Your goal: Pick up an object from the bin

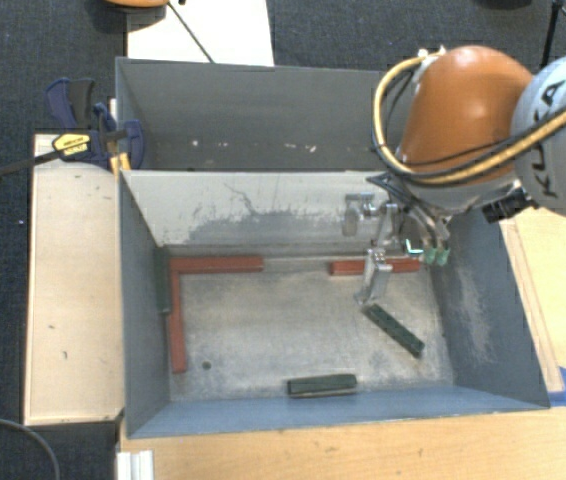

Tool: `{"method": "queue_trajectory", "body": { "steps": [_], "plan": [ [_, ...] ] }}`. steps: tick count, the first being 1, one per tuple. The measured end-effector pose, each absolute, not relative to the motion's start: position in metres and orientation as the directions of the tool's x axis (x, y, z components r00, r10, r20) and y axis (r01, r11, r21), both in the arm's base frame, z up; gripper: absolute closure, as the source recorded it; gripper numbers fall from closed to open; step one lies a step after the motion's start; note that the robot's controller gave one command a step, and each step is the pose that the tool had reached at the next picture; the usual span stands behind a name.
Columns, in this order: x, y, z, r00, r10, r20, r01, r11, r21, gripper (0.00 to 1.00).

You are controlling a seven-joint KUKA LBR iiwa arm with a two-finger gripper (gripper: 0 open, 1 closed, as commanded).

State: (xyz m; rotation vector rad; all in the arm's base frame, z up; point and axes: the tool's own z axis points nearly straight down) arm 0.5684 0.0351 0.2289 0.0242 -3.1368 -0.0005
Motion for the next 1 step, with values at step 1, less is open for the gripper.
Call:
{"method": "queue_trajectory", "body": {
  "steps": [1],
  "plan": [
    [0.5700,0.0350,0.2332,-1.000,-0.014,-0.004,-0.014,1.000,0.001,0.00]
  ]
}}
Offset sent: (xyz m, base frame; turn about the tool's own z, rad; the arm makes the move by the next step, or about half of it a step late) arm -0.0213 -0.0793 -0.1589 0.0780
